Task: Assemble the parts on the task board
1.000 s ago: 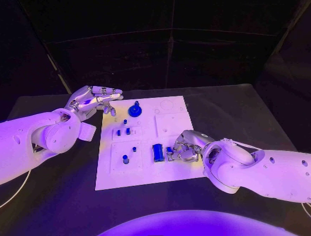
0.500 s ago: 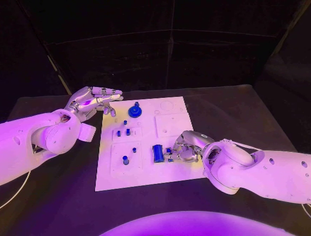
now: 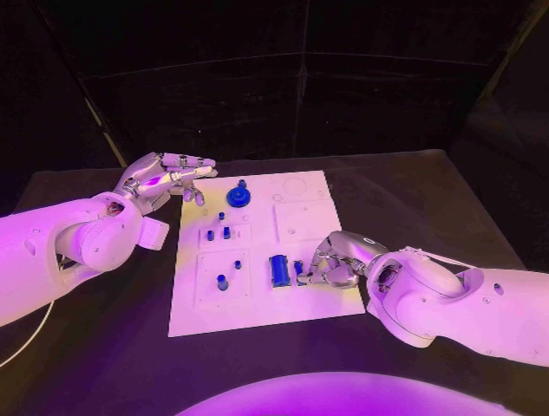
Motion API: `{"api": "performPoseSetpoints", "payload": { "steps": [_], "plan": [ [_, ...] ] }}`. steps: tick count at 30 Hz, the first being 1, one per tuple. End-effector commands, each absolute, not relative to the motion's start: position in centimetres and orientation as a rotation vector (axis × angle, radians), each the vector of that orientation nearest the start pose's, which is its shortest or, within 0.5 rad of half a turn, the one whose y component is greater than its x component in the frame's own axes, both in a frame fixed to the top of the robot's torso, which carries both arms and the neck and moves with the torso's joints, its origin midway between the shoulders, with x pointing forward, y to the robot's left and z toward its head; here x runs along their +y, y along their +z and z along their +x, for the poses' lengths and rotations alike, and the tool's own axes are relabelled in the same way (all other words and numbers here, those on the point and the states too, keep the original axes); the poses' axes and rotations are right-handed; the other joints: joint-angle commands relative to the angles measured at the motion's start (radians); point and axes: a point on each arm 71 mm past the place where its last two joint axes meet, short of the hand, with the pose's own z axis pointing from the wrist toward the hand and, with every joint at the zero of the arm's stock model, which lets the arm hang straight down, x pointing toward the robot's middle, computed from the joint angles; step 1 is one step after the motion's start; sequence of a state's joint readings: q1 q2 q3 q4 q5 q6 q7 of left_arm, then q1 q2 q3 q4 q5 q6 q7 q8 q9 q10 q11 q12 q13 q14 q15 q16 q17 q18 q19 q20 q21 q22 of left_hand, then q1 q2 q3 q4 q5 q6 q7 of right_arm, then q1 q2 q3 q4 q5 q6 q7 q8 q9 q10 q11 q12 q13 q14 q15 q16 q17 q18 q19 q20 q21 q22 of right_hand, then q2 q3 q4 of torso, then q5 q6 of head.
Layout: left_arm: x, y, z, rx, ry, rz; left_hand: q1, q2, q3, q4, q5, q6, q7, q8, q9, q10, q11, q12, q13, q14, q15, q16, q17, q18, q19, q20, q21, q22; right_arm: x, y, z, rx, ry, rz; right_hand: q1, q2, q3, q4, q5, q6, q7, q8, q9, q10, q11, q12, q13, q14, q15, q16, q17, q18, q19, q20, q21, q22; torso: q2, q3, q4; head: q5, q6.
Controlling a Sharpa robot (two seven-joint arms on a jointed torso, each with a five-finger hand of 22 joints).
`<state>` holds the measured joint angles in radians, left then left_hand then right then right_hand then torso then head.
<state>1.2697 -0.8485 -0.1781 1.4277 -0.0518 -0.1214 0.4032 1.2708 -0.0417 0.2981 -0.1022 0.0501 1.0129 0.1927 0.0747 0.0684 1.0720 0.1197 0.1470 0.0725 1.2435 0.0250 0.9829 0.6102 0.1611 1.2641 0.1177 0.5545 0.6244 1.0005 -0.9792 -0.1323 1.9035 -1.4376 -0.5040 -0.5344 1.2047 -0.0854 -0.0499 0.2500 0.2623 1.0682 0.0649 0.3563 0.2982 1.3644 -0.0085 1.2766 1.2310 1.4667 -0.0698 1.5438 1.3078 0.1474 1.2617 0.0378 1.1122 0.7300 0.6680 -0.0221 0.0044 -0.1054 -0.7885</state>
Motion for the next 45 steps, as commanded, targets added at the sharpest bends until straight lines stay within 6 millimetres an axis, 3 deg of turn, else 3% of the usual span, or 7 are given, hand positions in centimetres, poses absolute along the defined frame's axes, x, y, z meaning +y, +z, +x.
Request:
{"api": "performPoseSetpoints", "payload": {
  "steps": [1,8,29,40,43,45],
  "plan": [
    [23.2,-19.6,49.7,1.564,-1.572,-0.996,0.004,0.006,-0.003,0.0,-0.003,-0.005,-0.004,0.005,0.001,-0.007,-0.001,0.004,0.002,-0.006,0.002,0.005,-0.001,0.02,0.006,0.004,-0.001,-0.001,-18.3,-26.0,35.6,1.929,0.589,0.16,0.011,0.002,-0.004,0.001,0.005,-0.007,0.003,-0.007,0.001,-0.004,0.003,-0.006,-0.002,0.091,0.0,-0.005,0.204,-0.007,-0.005,0.002,-0.004,-0.002,-0.001,-0.0007,-0.0009,-0.002,-0.001],
    [23.1,-19.6,49.7,1.565,-1.575,-0.994,0.004,0.006,-0.003,0.0,-0.003,-0.005,-0.004,0.005,0.001,-0.007,-0.001,0.004,0.002,-0.006,0.002,0.005,-0.001,0.02,0.006,0.004,-0.001,-0.001,-18.6,-26.2,35.7,1.948,0.576,0.151,0.017,0.006,-0.008,-0.001,0.007,-0.007,0.003,-0.007,0.002,-0.005,0.003,-0.007,-0.002,0.091,0.0,-0.007,0.201,-0.007,-0.007,0.002,-0.006,-0.003,0.001,-0.0005,0.0031,-0.004,0.003],
    [23.0,-19.6,49.7,1.567,-1.575,-0.995,0.004,0.006,-0.003,0.0,-0.003,-0.005,-0.004,0.005,0.001,-0.007,-0.001,0.004,0.002,-0.006,0.002,0.005,-0.001,0.02,0.006,0.004,-0.001,-0.001,-18.2,-27.1,36.7,1.971,0.521,0.139,0.041,0.035,-0.013,-0.007,0.008,-0.005,0.003,-0.005,0.004,-0.003,0.003,-0.004,0.003,0.091,0.0,-0.007,0.201,-0.007,-0.006,0.002,-0.006,-0.002,0.001,-0.0003,0.0012,0.002,-0.002],
    [23.2,-19.7,49.7,1.567,-1.572,-0.996,0.004,0.006,-0.003,0.0,-0.003,-0.005,-0.004,0.005,0.001,-0.007,-0.001,0.004,0.002,-0.006,0.002,0.005,-0.001,0.02,0.006,0.004,-0.001,-0.001,-18.4,-26.7,36.2,1.973,0.606,0.155,0.039,0.026,-0.032,-0.007,0.011,-0.008,0.005,-0.006,0.005,-0.005,0.004,-0.007,0.0,0.09,0.001,-0.01,0.197,-0.005,-0.01,0.003,-0.012,-0.01,0.0,-0.0001,0.0006,0.003,0.001],
    [23.2,-19.7,49.7,1.567,-1.571,-0.996,0.004,0.006,-0.003,0.0,-0.003,-0.005,-0.004,0.005,0.001,-0.007,-0.001,0.004,0.002,-0.006,0.002,0.005,-0.001,0.02,0.006,0.004,-0.001,-0.001,-18.5,-26.5,35.9,1.978,0.68,0.182,0.038,0.023,-0.047,-0.004,0.013,-0.028,0.011,-0.016,0.002,-0.024,0.009,-0.028,-0.021,0.079,0.005,-0.035,0.153,0.004,-0.04,0.005,-0.052,-0.074,0.0,-0.0003,0.0019,0.002,0.004],
    [23.2,-19.7,49.7,1.566,-1.572,-0.995,0.005,0.007,-0.005,0.0,-0.003,-0.005,-0.004,0.006,0.0,-0.007,-0.001,0.005,0.001,-0.006,0.002,0.005,-0.002,0.02,0.007,0.004,-0.002,-0.001,-18.7,-26.5,35.7,1.988,0.761,0.229,0.048,0.028,-0.057,-0.005,0.016,-0.064,0.026,-0.033,-0.004,-0.084,0.022,-0.096,-0.092,0.054,0.014,-0.094,0.062,0.024,-0.109,0.014,-0.149,-0.218,0.0,-0.0007,0.0024,0.001,0.007]
  ]
}}
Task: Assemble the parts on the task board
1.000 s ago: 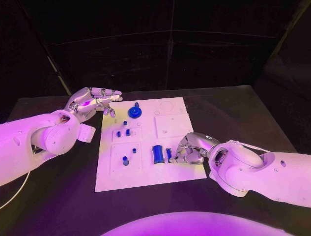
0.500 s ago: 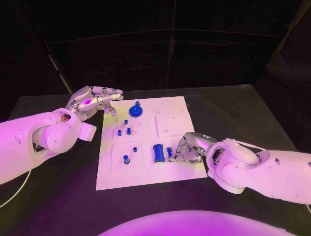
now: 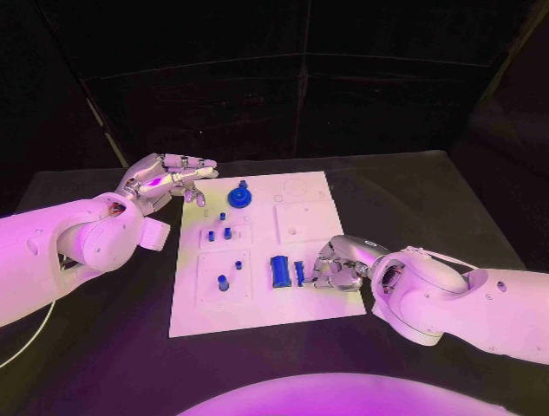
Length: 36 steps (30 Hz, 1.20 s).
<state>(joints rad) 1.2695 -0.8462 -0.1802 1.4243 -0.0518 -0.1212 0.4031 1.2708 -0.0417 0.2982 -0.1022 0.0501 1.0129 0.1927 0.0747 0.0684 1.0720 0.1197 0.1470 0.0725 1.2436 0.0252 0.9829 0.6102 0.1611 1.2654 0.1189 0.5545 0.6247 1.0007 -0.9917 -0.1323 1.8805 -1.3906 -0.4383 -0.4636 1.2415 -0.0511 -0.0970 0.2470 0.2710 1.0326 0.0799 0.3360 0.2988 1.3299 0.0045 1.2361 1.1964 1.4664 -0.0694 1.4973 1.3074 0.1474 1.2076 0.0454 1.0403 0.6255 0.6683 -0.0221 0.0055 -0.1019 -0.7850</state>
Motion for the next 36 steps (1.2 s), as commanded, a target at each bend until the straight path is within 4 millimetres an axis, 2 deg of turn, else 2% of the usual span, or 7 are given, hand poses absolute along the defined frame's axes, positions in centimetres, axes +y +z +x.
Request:
{"api": "performPoseSetpoints", "payload": {
  "steps": [1,9,19,28,33,34,36],
  "plan": [
    [23.2,-19.7,49.7,1.566,-1.573,-0.995,0.005,0.007,-0.005,0.0,-0.003,-0.005,-0.004,0.006,0.0,-0.007,-0.001,0.005,0.001,-0.007,0.002,0.005,-0.002,0.02,0.005,0.003,-0.002,-0.002,-18.8,-26.4,35.7,1.994,0.808,0.264,0.023,0.0,-0.012,-0.004,0.011,-0.056,0.021,-0.025,-0.008,-0.107,0.019,-0.119,-0.123,0.031,0.021,-0.101,-0.012,0.031,-0.088,0.012,-0.124,-0.172,-0.001,-0.0011,0.0015,-0.003,0.007],
    [23.3,-19.9,50.0,1.533,-1.577,-1.034,-0.021,-0.012,-0.041,0.014,-0.003,-0.006,-0.006,0.007,0.0,-0.006,-0.002,0.015,0.003,-0.041,0.006,-0.022,-0.038,0.018,-0.013,0.006,-0.019,-0.011,-21.5,-25.6,39.7,1.857,1.103,0.71,0.169,0.06,0.011,-0.06,0.048,-0.16,0.072,-0.049,-0.019,-0.395,0.068,-0.442,-0.438,-0.208,0.07,-0.712,-0.649,0.03,-0.191,0.058,-0.331,-0.295,-0.017,-0.0086,0.0069,-0.012,0.041],
    [24.4,-20.1,51.9,1.423,-1.499,-1.078,0.001,0.013,-0.122,0.03,-0.004,-0.007,0.0,0.013,0.0,-0.018,0.016,0.038,0.002,-0.26,0.052,-0.303,-0.194,0.008,-0.257,0.045,-0.234,-0.137,-23.5,-23.1,48.4,1.555,1.268,0.915,0.276,0.069,0.099,-0.09,-0.014,-0.15,0.106,-0.085,-0.068,-0.46,0.128,-0.77,-0.797,-0.393,0.149,-1.08,-0.825,0.027,-0.359,0.147,-0.597,-0.442,-0.047,-0.0132,0.0063,-0.011,0.148],
    [24.1,-20.3,53.5,1.292,-1.437,-1.11,-0.018,0.022,-0.238,0.07,-0.004,-0.079,-0.019,-0.012,-0.004,-0.115,0.084,-0.039,-0.01,-0.459,0.159,-0.662,-0.386,-0.024,-0.553,0.133,-0.475,-0.293,-23.0,-21.8,53.7,1.394,1.345,0.957,0.237,0.04,0.15,-0.092,-0.047,-0.085,0.12,-0.221,-0.147,-0.36,0.152,-0.948,-1.09,-0.428,0.197,-1.337,-1.034,0.038,-0.394,0.209,-0.768,-0.539,-0.057,-0.0116,0.0181,-0.009,0.2],
    [24.0,-20.5,53.9,1.254,-1.415,-1.135,-0.013,0.039,-0.285,0.086,-0.004,-0.108,-0.027,-0.01,-0.002,-0.142,0.088,-0.07,-0.008,-0.475,0.165,-0.735,-0.43,-0.007,-0.639,0.161,-0.496,-0.349,-22.7,-21.9,54.9,1.374,1.35,0.966,0.223,0.045,0.152,-0.11,-0.049,-0.068,0.121,-0.251,-0.165,-0.341,0.153,-0.985,-1.133,-0.416,0.203,-1.381,-1.074,0.037,-0.388,0.214,-0.798,-0.554,-0.056,-0.0107,0.0167,0.0,0.212],
    [23.4,-20.8,53.7,1.356,-1.439,-1.104,-0.391,0.042,-0.298,0.102,-0.05,-0.375,-0.077,-0.075,-0.068,-0.418,0.025,-0.147,-0.072,-0.705,0.109,-0.8,-0.478,-0.059,-0.817,0.073,-0.555,-0.424,-22.8,-22.2,54.6,1.414,1.261,0.949,-0.209,0.051,0.097,-0.147,-0.112,-0.364,0.061,-0.336,-0.203,-0.643,0.106,-1.056,-1.196,-0.735,0.161,-1.411,-1.139,-0.028,-0.634,0.131,-0.867,-0.626,-0.055,-0.0118,0.0165,-0.004,0.206],
    [23.4,-20.8,53.6,1.355,-1.438,-1.105,-0.413,0.042,-0.298,0.102,-0.05,-0.397,-0.08,-0.075,-0.068,-0.439,0.022,-0.147,-0.072,-0.72,0.104,-0.815,-0.488,-0.059,-0.838,0.072,-0.555,-0.437,-22.7,-22.3,54.6,1.412,1.261,0.951,-0.24,0.051,0.097,-0.151,-0.117,-0.374,0.057,-0.336,-0.208,-0.653,0.103,-1.064,-1.196,-0.749,0.161,-1.418,-1.148,-0.028,-0.647,0.132,-0.875,-0.626,-0.056,-0.0111,0.0161,-0.002,0.206]
  ]
}}
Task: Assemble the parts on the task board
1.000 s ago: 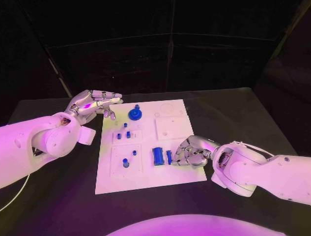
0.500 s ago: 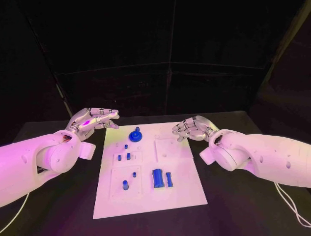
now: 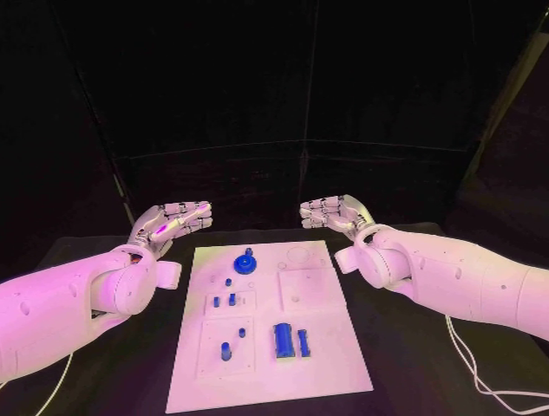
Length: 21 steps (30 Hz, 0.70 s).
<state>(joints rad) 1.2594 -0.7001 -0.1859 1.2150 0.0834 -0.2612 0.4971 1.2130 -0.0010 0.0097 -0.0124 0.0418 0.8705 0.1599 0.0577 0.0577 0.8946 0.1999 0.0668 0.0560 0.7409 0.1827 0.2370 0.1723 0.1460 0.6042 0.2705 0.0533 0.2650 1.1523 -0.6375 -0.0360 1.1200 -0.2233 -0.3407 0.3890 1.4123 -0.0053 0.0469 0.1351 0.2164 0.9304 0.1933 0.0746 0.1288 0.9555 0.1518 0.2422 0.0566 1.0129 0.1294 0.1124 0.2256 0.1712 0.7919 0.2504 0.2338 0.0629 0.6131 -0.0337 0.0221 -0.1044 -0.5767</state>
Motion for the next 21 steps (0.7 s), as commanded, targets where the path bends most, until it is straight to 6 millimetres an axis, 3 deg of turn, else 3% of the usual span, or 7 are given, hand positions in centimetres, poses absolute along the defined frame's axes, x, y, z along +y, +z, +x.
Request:
{"api": "performPoseSetpoints", "payload": {
  "steps": [1,10,13,16,18,19,21],
  "plan": [
    [23.3,-20.8,53.5,1.354,-1.436,-1.106,-0.385,0.001,-0.01,0.012,-0.042,-0.276,-0.05,-0.058,-0.058,-0.284,-0.064,-0.067,-0.056,-0.235,-0.058,-0.075,-0.055,-0.044,-0.192,-0.086,-0.053,-0.084,-22.7,-22.3,54.5,1.409,1.262,0.954,-0.446,0.005,-0.047,-0.043,-0.068,-0.293,-0.061,-0.075,-0.041,-0.302,-0.048,-0.077,-0.057,-0.319,-0.041,-0.036,-0.071,-0.051,-0.25,-0.079,-0.074,-0.063,-0.003,0.0013,-0.0011,0.003,-0.003],
    [21.9,-21.8,51.5,1.318,-1.377,-1.143,-0.641,0.001,-0.01,0.012,-0.042,-0.46,-0.085,-0.058,-0.058,-0.473,-0.106,-0.067,-0.056,-0.391,-0.097,-0.126,-0.091,-0.065,-0.319,-0.143,-0.053,-0.14,-21.4,-22.5,51.9,1.328,1.27,1.041,-0.742,0.005,-0.047,-0.135,-0.114,-0.489,-0.101,-0.075,-0.129,-0.502,-0.079,-0.127,-0.057,-0.532,-0.129,-0.112,-0.119,-0.079,-0.416,-0.132,-0.123,-0.063,-0.048,0.0234,-0.0154,0.072,-0.017],
    [21.2,-22.2,50.2,1.295,-1.342,-1.161,-0.708,0.001,-0.01,0.012,-0.042,-0.508,-0.16,-0.058,-0.058,-0.522,-0.117,-0.067,-0.056,-0.432,-0.107,-0.138,-0.101,-0.066,-0.353,-0.158,-0.053,-0.155,-20.7,-22.6,50.3,1.289,1.265,1.092,-0.819,0.005,-0.047,-0.135,-0.126,-0.54,-0.112,-0.075,-0.129,-0.554,-0.152,-0.141,-0.057,-0.587,-0.129,-0.112,-0.131,-0.081,-0.459,-0.145,-0.136,-0.063,-0.061,0.0297,-0.0195,0.092,-0.021],
    [20.3,-22.4,48.7,1.267,-1.299,-1.181,-0.772,0.001,-0.01,0.012,-0.042,-0.553,-0.16,-0.058,-0.058,-0.569,-0.127,-0.067,-0.056,-0.471,-0.183,-0.151,-0.172,-0.146,-0.384,-0.172,-0.053,-0.169,-20.0,-22.6,48.6,1.254,1.253,1.144,-0.894,0.005,-0.047,-0.135,-0.137,-0.589,-0.122,-0.075,-0.129,-0.605,-0.152,-0.153,-0.057,-0.641,-0.129,-0.112,-0.143,-0.09,-0.501,-0.158,-0.148,-0.063,-0.068,0.0333,-0.0218,0.103,-0.023],
    [20.0,-22.5,48.0,1.253,-1.279,-1.19,-0.805,0.001,-0.01,0.012,-0.042,-0.578,-0.16,-0.058,-0.058,-0.593,-0.2,-0.067,-0.056,-0.49,-0.183,-0.157,-0.172,-0.146,-0.401,-0.179,-0.053,-0.176,-19.7,-22.5,47.8,1.24,1.246,1.166,-0.933,0.005,-0.047,-0.135,-0.143,-0.615,-0.193,-0.075,-0.129,-0.631,-0.152,-0.16,-0.057,-0.669,-0.129,-0.112,-0.149,-0.091,-0.524,-0.165,-0.155,-0.063,-0.069,0.0337,-0.0221,0.104,-0.023],
    [19.9,-22.5,47.7,1.247,-1.27,-1.193,-0.821,0.001,-0.01,0.012,-0.042,-0.589,-0.16,-0.058,-0.058,-0.605,-0.2,-0.067,-0.056,-0.499,-0.183,-0.161,-0.172,-0.146,-0.409,-0.183,-0.053,-0.18,-19.6,-22.5,47.4,1.235,1.243,1.176,-0.952,0.005,-0.047,-0.135,-0.146,-0.627,-0.193,-0.075,-0.129,-0.645,-0.152,-0.164,-0.057,-0.683,-0.129,-0.112,-0.152,-0.171,-0.535,-0.169,-0.158,-0.063,-0.069,0.0337,-0.0221,0.104,-0.023],
    [19.6,-22.5,47.1,1.237,-1.256,-1.199,-0.852,0.001,-0.01,0.012,-0.042,-0.611,-0.16,-0.058,-0.058,-0.628,-0.2,-0.067,-0.056,-0.519,-0.183,-0.167,-0.172,-0.146,-0.424,-0.189,-0.053,-0.186,-19.5,-22.5,46.9,1.227,1.237,1.191,-0.987,0.005,-0.047,-0.135,-0.216,-0.651,-0.193,-0.075,-0.129,-0.669,-0.152,-0.17,-0.057,-0.708,-0.129,-0.112,-0.226,-0.101,-0.554,-0.175,-0.234,-0.063,-0.069,0.0337,-0.0221,0.104,-0.023]
  ]
}}
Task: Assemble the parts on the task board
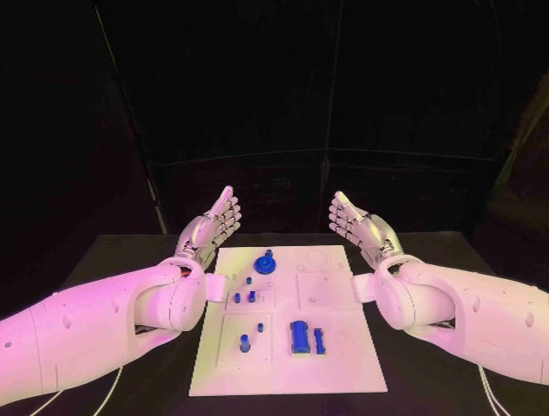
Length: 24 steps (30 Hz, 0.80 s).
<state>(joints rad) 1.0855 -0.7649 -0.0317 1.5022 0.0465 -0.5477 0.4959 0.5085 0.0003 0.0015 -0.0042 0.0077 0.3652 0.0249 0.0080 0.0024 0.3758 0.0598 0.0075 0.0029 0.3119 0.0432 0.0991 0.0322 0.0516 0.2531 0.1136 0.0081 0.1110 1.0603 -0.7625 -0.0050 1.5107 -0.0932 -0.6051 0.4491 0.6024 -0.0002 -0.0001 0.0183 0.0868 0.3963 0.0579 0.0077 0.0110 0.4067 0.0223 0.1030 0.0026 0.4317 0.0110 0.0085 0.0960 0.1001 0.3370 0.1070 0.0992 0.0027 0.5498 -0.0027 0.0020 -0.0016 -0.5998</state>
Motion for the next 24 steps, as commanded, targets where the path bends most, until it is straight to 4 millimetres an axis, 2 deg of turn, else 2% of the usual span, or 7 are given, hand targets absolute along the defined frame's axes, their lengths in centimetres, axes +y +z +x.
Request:
{"api": "performPoseSetpoints", "payload": {
  "steps": [1,2,3,10,23,24],
  "plan": [
    [19.49,-22.46,46.81,1.23,-1.247,-1.202,-0.167,0.0,-0.002,0.004,-0.008,-0.12,-0.025,-0.008,-0.002,-0.123,-0.06,-0.007,-0.003,-0.103,-0.043,-0.099,-0.032,-0.052,-0.083,-0.037,-0.008,-0.037,-19.36,-22.45,46.55,1.223,1.233,1.199,-0.199,0.0,0.0,-0.018,-0.087,-0.131,-0.058,-0.008,-0.011,-0.134,-0.022,-0.103,-0.003,-0.142,-0.011,-0.008,-0.096,-0.03,-0.111,-0.036,-0.099,-0.003,-0.006,0.0027,-0.002,0.002,0.0],
    [19.42,-22.45,46.63,1.227,-1.241,-1.204,-0.181,0.0,-0.002,0.004,-0.008,-0.13,-0.025,-0.008,-0.002,-0.134,-0.06,-0.007,-0.003,-0.112,-0.043,-0.099,-0.032,-0.052,-0.09,-0.04,-0.008,-0.04,-19.31,-22.44,46.39,1.221,1.231,1.203,-0.215,0.0,0.0,-0.018,-0.087,-0.141,-0.058,-0.008,-0.011,-0.145,-0.022,-0.103,-0.003,-0.154,-0.011,-0.008,-0.096,-0.1,-0.12,-0.107,-0.099,-0.003,-0.006,0.0027,-0.002,0.002,0.0],
    [19.36,-22.44,46.48,1.224,-1.237,-1.206,-0.194,0.0,-0.002,0.004,-0.008,-0.139,-0.025,-0.008,-0.002,-0.144,-0.06,-0.007,-0.003,-0.119,-0.043,-0.099,-0.032,-0.052,-0.095,-0.114,-0.008,-0.111,-19.27,-22.43,46.28,1.219,1.23,1.206,-0.23,0.0,0.0,-0.018,-0.087,-0.151,-0.058,-0.008,-0.011,-0.155,-0.022,-0.103,-0.003,-0.165,-0.011,-0.008,-0.096,-0.1,-0.128,-0.107,-0.099,-0.003,-0.006,0.0027,-0.002,0.002,0.0],
    [19.24,-22.42,46.18,1.218,-1.229,-1.209,-0.275,0.0,-0.002,0.004,-0.008,-0.197,-0.025,-0.008,-0.002,-0.203,-0.06,-0.007,-0.003,-0.169,-0.043,-0.099,-0.032,-0.052,-0.139,-0.114,-0.008,-0.111,-19.24,-22.42,46.18,1.218,1.229,1.209,-0.326,0.0,0.0,-0.018,-0.087,-0.215,-0.058,-0.008,-0.011,-0.219,-0.022,-0.103,-0.003,-0.234,-0.011,-0.008,-0.096,-0.1,-0.18,-0.107,-0.099,-0.003,-0.006,0.0027,-0.002,0.002,0.0],
    [19.24,-22.42,46.18,1.218,-1.229,-1.209,-0.37,0.0,-0.002,0.004,-0.008,-0.266,-0.025,-0.008,-0.002,-0.273,-0.06,-0.007,-0.003,-0.227,-0.043,-0.099,-0.032,-0.052,-0.181,-0.114,-0.008,-0.111,-19.24,-22.42,46.18,1.218,1.229,1.209,-0.437,0.0,0.0,-0.018,-0.087,-0.288,-0.058,-0.008,-0.011,-0.295,-0.022,-0.103,-0.003,-0.313,-0.011,-0.008,-0.096,-0.1,-0.242,-0.107,-0.099,-0.003,-0.006,0.0027,-0.002,0.002,0.0],
    [19.24,-22.42,46.18,1.218,-1.229,-1.209,-0.376,0.0,-0.002,0.004,-0.008,-0.27,-0.025,-0.008,-0.002,-0.277,-0.06,-0.007,-0.003,-0.228,-0.043,-0.099,-0.032,-0.052,-0.253,-0.114,-0.008,-0.111,-19.24,-22.42,46.18,1.218,1.229,1.209,-0.444,0.0,0.0,-0.018,-0.087,-0.293,-0.058,-0.008,-0.011,-0.299,-0.022,-0.103,-0.003,-0.319,-0.011,-0.008,-0.096,-0.1,-0.246,-0.107,-0.099,-0.003,-0.006,0.0027,-0.002,0.002,0.0]
  ]
}}
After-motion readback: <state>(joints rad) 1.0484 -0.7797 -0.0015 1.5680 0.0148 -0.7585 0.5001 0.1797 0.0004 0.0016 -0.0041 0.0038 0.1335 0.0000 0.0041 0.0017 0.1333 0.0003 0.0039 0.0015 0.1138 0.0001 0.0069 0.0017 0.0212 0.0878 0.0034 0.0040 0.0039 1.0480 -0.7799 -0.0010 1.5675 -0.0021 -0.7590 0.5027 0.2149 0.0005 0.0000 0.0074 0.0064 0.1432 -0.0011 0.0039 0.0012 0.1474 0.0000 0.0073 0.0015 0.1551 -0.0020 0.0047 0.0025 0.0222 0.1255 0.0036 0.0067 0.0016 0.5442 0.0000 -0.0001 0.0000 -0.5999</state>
